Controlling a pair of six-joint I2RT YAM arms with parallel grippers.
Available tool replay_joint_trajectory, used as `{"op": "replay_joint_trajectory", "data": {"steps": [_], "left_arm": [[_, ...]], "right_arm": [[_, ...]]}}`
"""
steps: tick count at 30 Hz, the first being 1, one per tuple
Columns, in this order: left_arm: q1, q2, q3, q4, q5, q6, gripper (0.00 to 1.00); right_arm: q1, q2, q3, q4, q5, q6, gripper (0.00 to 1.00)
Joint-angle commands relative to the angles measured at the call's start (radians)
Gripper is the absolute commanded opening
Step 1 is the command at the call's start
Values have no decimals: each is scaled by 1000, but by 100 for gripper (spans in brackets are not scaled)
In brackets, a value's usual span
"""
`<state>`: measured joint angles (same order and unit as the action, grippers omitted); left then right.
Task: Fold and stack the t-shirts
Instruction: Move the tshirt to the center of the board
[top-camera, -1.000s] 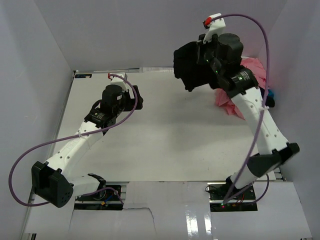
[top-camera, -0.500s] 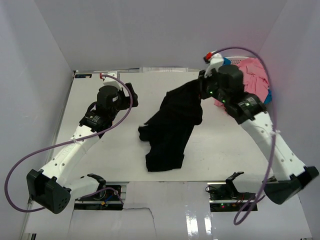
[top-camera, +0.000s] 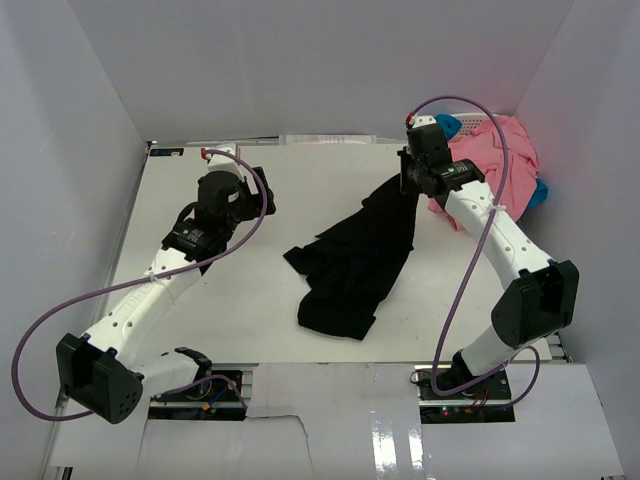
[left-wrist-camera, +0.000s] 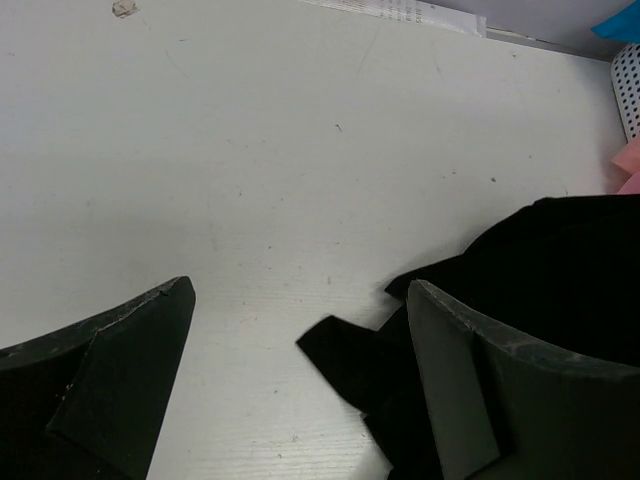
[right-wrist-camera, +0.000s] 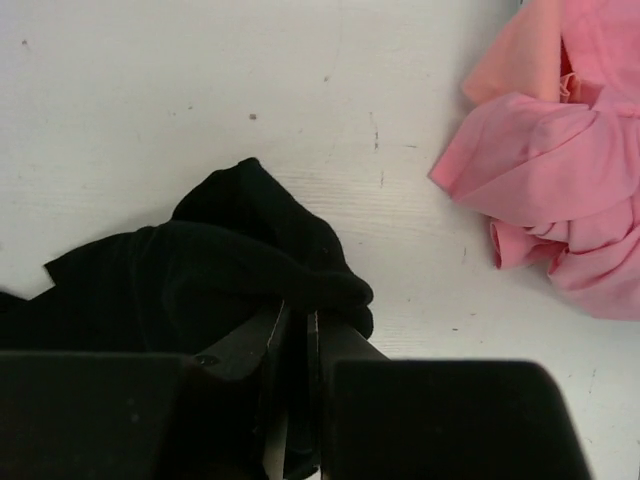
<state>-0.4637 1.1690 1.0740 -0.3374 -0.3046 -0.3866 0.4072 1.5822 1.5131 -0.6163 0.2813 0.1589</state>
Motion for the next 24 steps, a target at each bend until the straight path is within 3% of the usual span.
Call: {"op": "replay_joint_trajectory", "data": {"steps": [1, 2, 3, 4, 7, 10, 15, 18, 24], "left_arm": [[5, 3, 7, -8, -14, -6, 98], [5, 3, 7, -9, -14, -6, 98], [5, 4, 9, -9, -17, -8, 98], [5, 6, 9, -12, -18, -8, 98], [5, 15, 15, -25, -40, -17, 98], [14, 34, 29, -55, -79, -46, 98], [97, 81, 56, -110, -65, -112, 98], [160, 132, 84, -153, -18, -146, 98], [247, 146, 92, -150, 45, -179, 98]], "right_arm": [[7, -39, 9, 59, 97, 36, 8], [7, -45, -16, 64, 104, 40, 9], [7, -48, -52, 61, 111, 59, 24], [8, -50, -68, 46, 107, 65, 55], [18, -82, -154, 73, -37, 45, 82], [83, -138, -261, 141, -157, 11, 87], [157, -153, -341, 243, -269, -18, 86], [194, -105, -321, 250, -327, -61, 83], [292, 94, -167, 198, -251, -108, 79]]}}
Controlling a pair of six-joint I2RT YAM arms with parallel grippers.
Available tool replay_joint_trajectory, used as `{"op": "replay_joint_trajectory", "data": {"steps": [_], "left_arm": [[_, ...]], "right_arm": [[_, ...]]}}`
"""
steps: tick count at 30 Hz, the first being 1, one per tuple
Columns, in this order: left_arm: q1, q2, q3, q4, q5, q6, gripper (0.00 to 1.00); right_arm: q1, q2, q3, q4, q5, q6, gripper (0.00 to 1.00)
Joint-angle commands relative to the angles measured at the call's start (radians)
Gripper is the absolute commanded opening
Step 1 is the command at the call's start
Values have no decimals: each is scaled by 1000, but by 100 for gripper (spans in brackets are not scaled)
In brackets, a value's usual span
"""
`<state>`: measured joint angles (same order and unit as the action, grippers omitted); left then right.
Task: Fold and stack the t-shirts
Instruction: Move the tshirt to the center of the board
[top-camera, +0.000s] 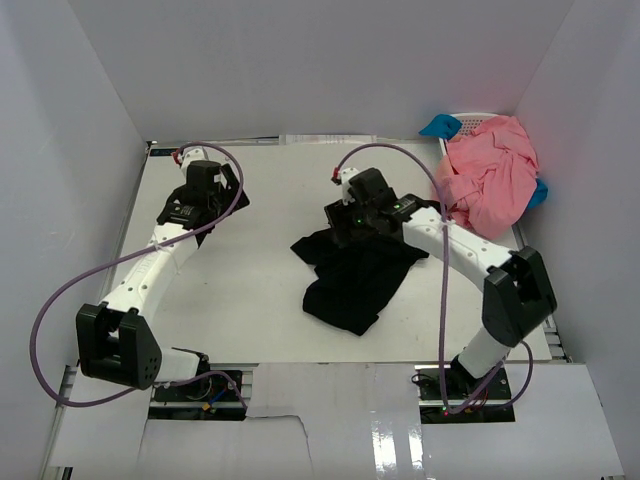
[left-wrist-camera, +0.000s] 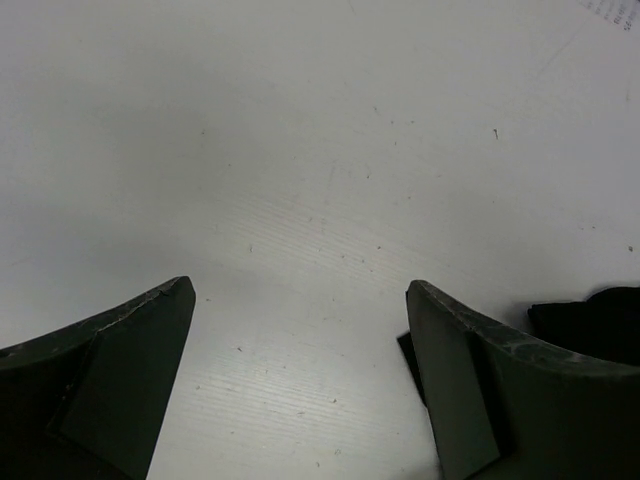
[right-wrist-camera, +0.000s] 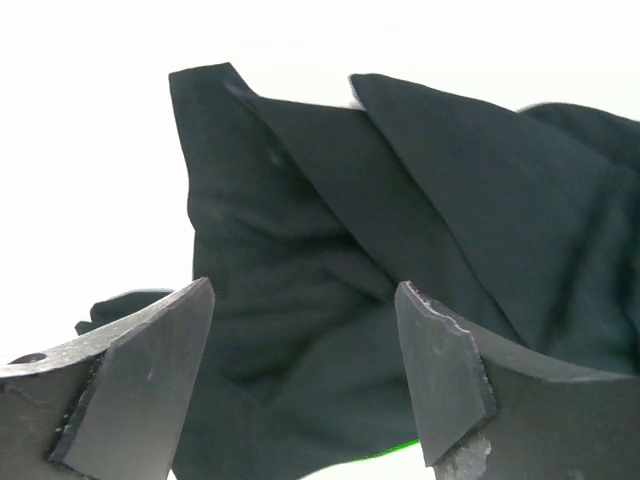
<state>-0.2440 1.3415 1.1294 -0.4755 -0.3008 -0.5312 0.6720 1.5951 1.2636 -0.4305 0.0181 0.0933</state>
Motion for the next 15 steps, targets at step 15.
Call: {"op": "replay_joint_trajectory", "data": {"steps": [15], "left_arm": [[35, -36, 20, -2, 54, -19, 98]], "right_arm": [[35, 403, 396, -33, 190, -129, 54]]}}
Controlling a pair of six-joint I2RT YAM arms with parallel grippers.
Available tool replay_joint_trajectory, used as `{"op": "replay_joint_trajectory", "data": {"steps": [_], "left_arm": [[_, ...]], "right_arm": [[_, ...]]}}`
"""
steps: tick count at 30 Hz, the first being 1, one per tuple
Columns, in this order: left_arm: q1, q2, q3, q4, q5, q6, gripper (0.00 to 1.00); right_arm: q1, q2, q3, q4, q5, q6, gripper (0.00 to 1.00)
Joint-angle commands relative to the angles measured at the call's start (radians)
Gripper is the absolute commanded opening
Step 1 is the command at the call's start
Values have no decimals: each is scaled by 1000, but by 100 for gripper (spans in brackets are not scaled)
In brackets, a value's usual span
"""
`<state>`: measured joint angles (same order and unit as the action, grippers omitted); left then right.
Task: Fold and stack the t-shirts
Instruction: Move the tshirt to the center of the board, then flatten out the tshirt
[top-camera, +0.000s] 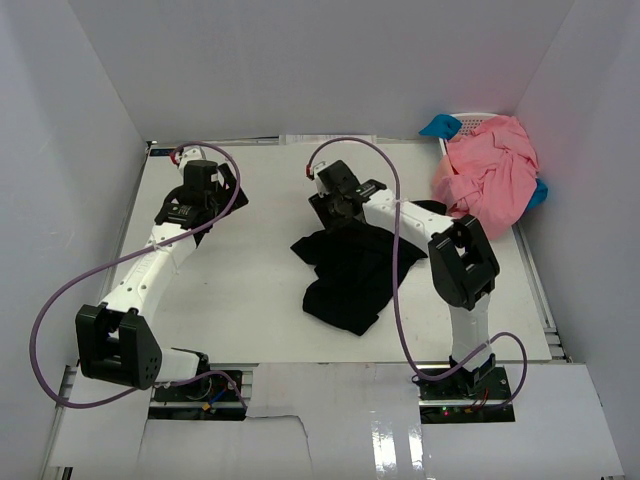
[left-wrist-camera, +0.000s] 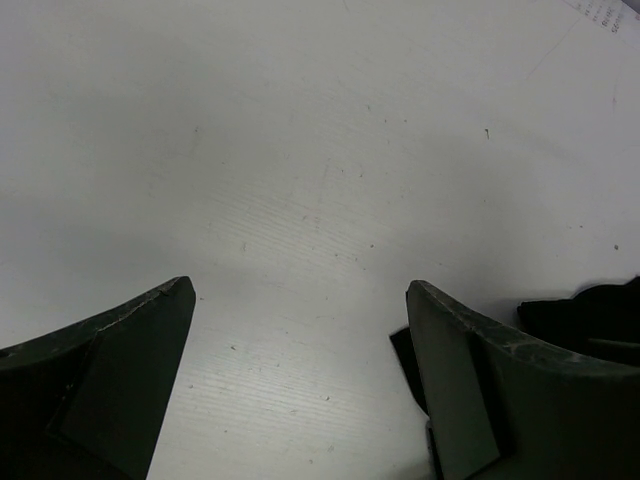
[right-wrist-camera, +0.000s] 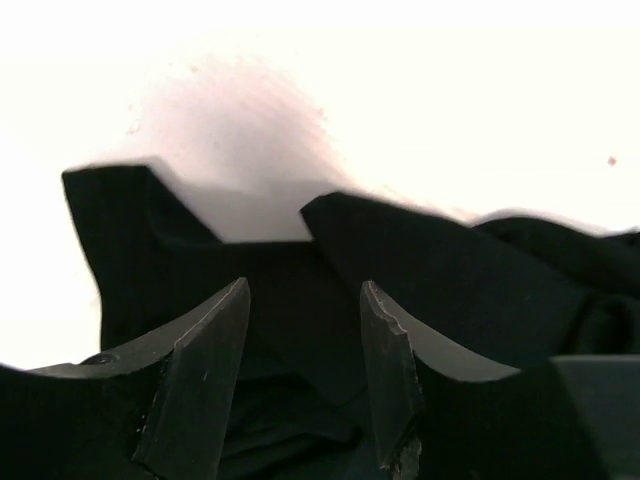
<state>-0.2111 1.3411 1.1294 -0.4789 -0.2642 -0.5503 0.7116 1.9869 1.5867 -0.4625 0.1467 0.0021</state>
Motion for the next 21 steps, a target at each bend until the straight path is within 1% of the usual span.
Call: {"op": "replay_joint_trajectory", "data": {"steps": [1, 9, 19, 20, 21], "left_arm": [[3, -34, 21, 0, 20, 1, 98], [1, -33, 21, 3, 29, 7, 98], [1, -36, 23, 3, 31, 9, 98], [1, -37, 23, 3, 29, 9, 98], [3, -37, 23, 3, 29, 9, 98]], "right_arm": [[-4, 21, 84, -7, 62, -46, 54], [-4, 108, 163, -50, 76, -62, 53], [-3, 141, 142, -48, 77, -56, 52], [-4, 144, 144, -47, 77, -56, 49], [-4, 148, 145, -47, 79, -56, 42]]}}
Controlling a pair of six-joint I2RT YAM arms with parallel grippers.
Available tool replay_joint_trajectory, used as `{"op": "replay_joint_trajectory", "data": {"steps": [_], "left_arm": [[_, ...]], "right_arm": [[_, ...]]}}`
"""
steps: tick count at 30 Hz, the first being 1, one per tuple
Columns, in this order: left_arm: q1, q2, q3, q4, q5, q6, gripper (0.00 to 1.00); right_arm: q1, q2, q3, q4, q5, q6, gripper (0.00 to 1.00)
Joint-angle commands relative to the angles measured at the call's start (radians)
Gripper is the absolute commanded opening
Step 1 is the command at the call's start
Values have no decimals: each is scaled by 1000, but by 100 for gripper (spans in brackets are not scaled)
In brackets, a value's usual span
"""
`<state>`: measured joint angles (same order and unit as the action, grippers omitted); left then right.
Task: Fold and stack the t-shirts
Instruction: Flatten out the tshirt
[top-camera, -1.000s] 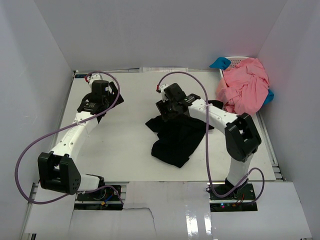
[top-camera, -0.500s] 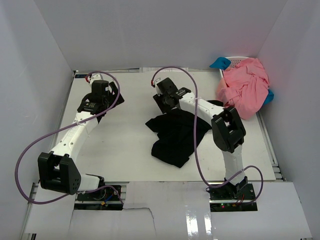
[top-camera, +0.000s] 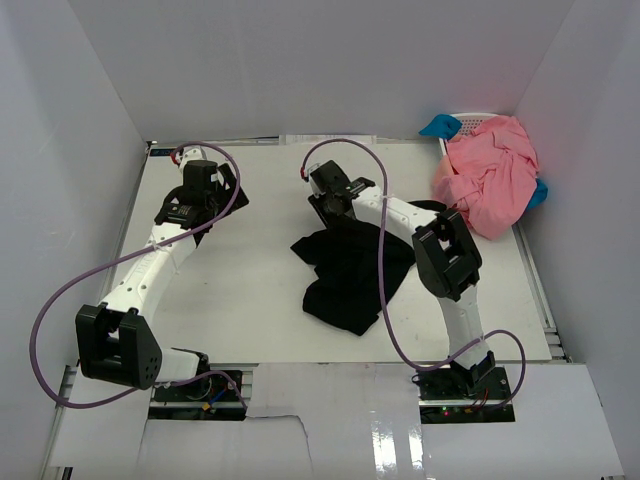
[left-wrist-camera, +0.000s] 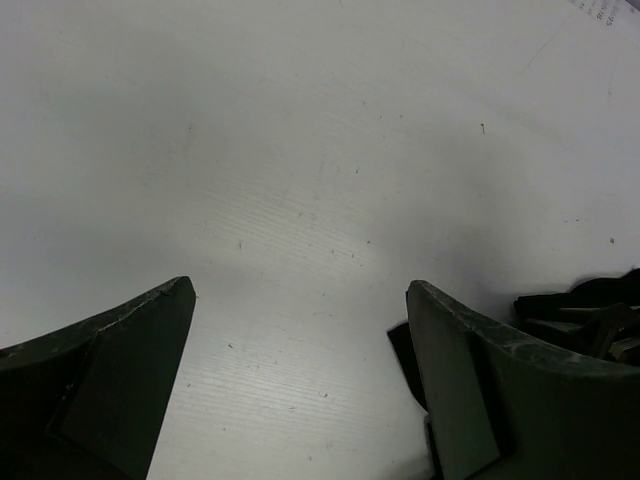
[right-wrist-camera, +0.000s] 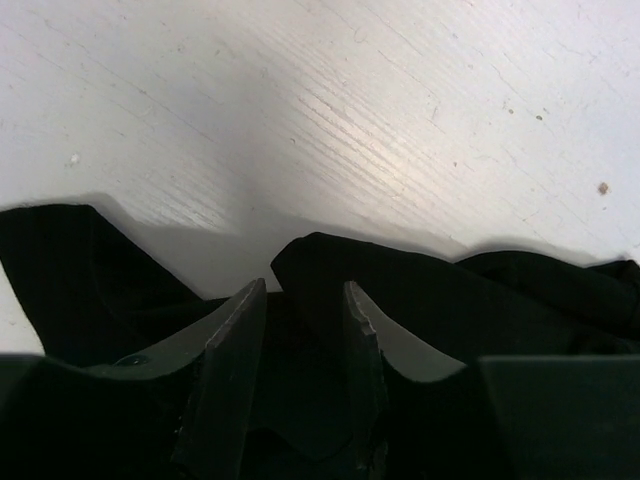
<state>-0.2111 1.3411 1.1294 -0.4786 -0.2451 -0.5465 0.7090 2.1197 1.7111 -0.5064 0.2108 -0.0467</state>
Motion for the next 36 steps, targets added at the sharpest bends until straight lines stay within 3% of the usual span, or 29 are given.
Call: {"op": "replay_joint_trajectory", "data": {"steps": [1, 3, 10, 14, 21, 27, 36], "left_arm": [[1, -37, 23, 3, 12, 5, 98], [3, -37, 23, 3, 12, 3, 98], [1, -37, 21, 3, 12, 7, 98], [3, -34, 23, 3, 17, 7, 98], [1, -20, 23, 8, 36, 8, 98], [-11, -11, 9, 63, 159, 46, 97], [-73, -7, 1, 120, 244, 89, 96]], "right_arm": [[-2, 19, 22, -3, 15, -7, 41], [-2, 32, 33, -3, 13, -7, 36], [-2, 57, 42, -6, 13, -12, 37], [-2, 59, 61, -7, 22, -12, 8], [-3, 0, 231, -75, 30, -12, 8], [-14, -183, 436, -169, 4, 10, 8], [-40, -610, 228, -164, 94, 36, 8]]}}
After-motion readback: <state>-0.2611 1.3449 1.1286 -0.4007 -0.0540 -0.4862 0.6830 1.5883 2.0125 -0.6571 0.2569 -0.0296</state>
